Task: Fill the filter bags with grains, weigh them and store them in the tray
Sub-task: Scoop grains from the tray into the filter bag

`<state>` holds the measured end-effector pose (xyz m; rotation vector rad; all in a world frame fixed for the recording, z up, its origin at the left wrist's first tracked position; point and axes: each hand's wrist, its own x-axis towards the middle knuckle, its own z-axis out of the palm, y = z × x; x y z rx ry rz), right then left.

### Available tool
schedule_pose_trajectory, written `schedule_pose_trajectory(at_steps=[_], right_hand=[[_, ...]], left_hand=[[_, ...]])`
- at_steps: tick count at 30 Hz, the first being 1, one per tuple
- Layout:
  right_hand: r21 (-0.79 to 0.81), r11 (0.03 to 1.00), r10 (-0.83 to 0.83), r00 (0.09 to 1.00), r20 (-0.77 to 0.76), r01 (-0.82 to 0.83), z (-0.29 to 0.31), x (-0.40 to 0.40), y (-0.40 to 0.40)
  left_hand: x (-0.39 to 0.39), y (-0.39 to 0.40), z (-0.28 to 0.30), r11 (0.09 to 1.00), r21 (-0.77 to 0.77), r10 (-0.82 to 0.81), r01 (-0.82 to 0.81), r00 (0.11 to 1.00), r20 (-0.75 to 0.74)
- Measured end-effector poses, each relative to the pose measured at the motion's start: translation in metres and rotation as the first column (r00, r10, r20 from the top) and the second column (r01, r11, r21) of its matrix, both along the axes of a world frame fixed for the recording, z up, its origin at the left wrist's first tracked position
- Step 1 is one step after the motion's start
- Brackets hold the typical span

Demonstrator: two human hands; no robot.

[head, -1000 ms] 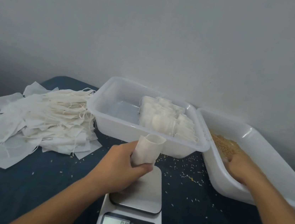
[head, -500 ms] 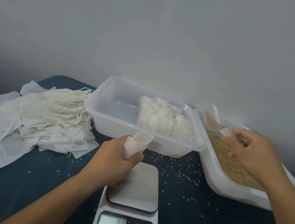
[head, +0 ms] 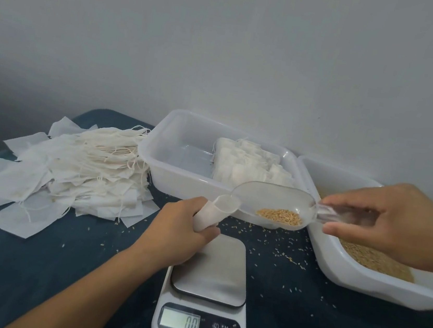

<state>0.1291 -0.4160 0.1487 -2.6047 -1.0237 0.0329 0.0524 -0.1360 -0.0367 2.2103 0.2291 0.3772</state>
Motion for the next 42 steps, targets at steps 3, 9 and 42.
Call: schedule_pose_trajectory(at_steps=[3,9,42], right_hand=[[-0.082,0.996,0.022,0.999,0.032,-0.019,0.006,0.0,0.002],[-0.155,0.986,0.069,0.994,0.082,-0.056,0.016,-0.001,0.013],[-0.247,0.969,0.052,0.986,0.157,-0.011,0.015,-0.002,0.021]], left_hand=[[-0.001,0.0,0.002,1.0,0.01,-0.005,0.005,1.0,-0.003],[-0.001,0.0,0.002,0.999,0.013,-0.031,0.031,0.999,-0.006],[-0.001,0.0,0.001,0.998,0.05,-0.04,0.04,0.999,-0.011]])
